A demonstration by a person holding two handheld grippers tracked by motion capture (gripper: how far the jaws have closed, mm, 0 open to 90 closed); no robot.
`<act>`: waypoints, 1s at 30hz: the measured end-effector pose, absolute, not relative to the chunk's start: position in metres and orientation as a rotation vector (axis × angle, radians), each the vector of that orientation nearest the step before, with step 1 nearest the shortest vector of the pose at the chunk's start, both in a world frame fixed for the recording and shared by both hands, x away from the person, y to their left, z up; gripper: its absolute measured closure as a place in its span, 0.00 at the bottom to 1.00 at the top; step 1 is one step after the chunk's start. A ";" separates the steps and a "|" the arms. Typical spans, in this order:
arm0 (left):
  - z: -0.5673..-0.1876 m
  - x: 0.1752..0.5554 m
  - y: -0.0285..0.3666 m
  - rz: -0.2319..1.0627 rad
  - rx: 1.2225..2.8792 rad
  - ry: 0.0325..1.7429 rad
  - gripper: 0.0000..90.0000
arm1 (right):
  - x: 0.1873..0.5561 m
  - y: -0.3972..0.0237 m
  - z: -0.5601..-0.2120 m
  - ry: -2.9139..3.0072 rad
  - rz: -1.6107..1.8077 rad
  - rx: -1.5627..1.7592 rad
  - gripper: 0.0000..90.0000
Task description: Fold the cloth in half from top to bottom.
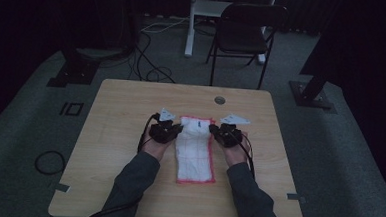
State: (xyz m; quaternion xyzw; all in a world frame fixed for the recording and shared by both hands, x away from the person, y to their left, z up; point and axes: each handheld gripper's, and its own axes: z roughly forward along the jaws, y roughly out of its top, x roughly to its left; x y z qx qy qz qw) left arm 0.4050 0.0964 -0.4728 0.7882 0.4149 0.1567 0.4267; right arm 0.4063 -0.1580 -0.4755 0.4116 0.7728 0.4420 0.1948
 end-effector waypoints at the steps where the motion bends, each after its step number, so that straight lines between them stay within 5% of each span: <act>1: -0.473 0.403 0.097 0.390 1.968 1.036 0.94 | 0.406 -0.158 -0.475 2.166 1.239 1.154 0.96; 30: -0.501 0.333 0.101 0.287 1.952 1.035 0.93 | 0.346 -0.167 -0.491 2.260 1.266 1.113 0.96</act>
